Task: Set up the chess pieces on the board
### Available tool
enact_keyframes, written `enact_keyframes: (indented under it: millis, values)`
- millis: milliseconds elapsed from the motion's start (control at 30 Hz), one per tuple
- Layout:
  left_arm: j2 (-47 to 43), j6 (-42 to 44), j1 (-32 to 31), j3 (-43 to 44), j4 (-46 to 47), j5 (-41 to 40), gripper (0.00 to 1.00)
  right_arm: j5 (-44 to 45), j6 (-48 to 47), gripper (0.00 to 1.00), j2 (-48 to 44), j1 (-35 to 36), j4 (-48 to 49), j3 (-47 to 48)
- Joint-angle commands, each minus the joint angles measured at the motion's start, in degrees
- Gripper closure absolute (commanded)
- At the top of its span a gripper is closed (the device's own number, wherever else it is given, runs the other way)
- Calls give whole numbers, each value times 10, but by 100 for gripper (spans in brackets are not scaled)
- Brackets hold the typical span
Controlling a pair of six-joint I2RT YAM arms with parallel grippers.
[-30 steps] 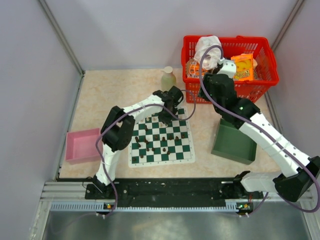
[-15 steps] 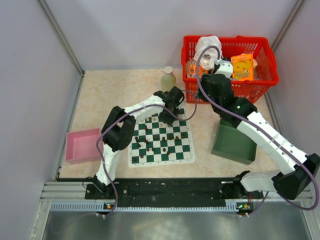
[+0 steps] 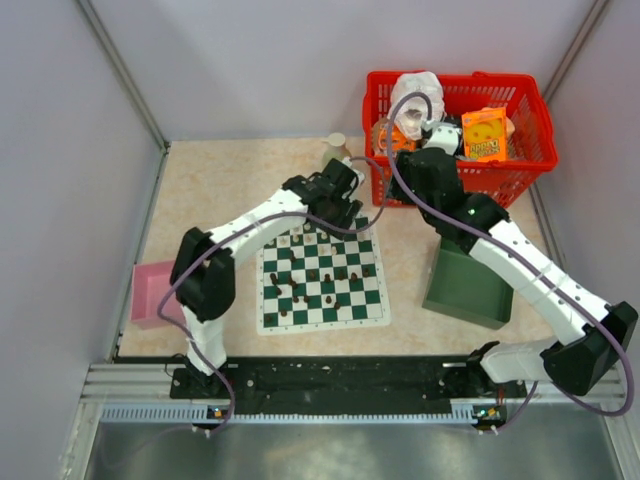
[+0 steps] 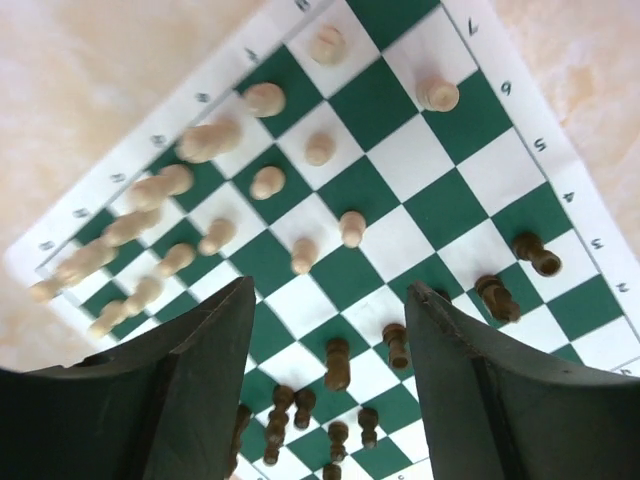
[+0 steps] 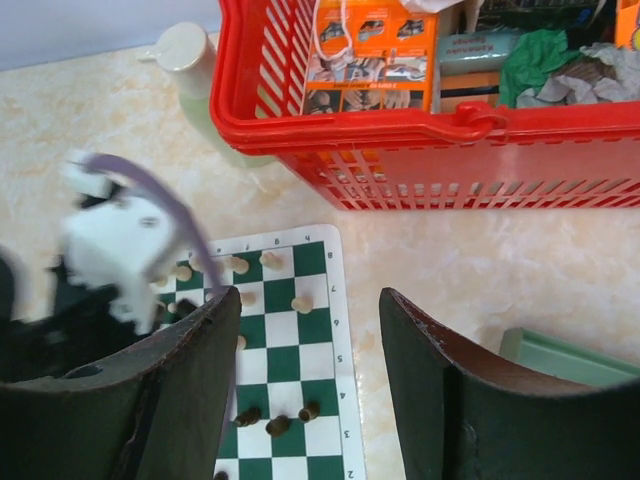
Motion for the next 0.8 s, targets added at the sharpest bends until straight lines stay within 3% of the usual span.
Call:
enact_keyframes:
  millis: [0,133,433,600,767]
  values:
    - [-142,-21,4,-52,73,-71,30,-45,-4,42,21,-6,2,36]
    - [-237,-59,47,-120,115,-94,25,-90,-20,43,38,5,8,39]
    - [-414,-126,263,-277,180,-4,20,-171,-36,44,192,59,-62,94]
    - [-434,-132,326,-308,178,37,19,-175,-29,45,280,53,-76,118]
    - [-436,-137,341,-322,182,71,19,-173,-12,47,329,26,-54,108]
